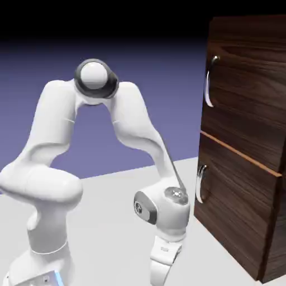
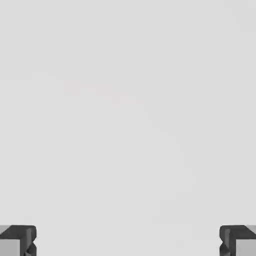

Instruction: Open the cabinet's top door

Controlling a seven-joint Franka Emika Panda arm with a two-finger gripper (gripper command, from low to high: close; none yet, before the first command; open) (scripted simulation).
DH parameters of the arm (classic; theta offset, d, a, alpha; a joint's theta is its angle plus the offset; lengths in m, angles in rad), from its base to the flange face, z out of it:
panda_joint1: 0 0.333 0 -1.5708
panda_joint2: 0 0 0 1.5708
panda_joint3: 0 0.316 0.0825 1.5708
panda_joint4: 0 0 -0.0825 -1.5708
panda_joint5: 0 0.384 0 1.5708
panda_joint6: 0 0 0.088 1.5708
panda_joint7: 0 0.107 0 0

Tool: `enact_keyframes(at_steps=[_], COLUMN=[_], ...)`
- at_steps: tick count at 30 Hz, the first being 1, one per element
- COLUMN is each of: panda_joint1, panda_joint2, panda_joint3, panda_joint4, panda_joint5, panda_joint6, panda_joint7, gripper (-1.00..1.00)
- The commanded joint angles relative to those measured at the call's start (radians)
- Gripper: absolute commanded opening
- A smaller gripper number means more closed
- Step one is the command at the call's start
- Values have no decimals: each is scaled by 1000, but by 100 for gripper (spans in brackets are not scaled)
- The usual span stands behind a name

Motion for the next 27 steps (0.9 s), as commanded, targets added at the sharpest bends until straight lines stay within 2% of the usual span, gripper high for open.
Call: enact_keyframes(at_steps=[1, 27], panda_joint1=[26, 693], panda_joint2=[36, 979], panda_joint3=[-34, -910], panda_joint4=[4, 112], panda_joint5=[37, 989], panda_joint6=[-13, -361], panda_joint7=[-14, -386], gripper=[0, 0])
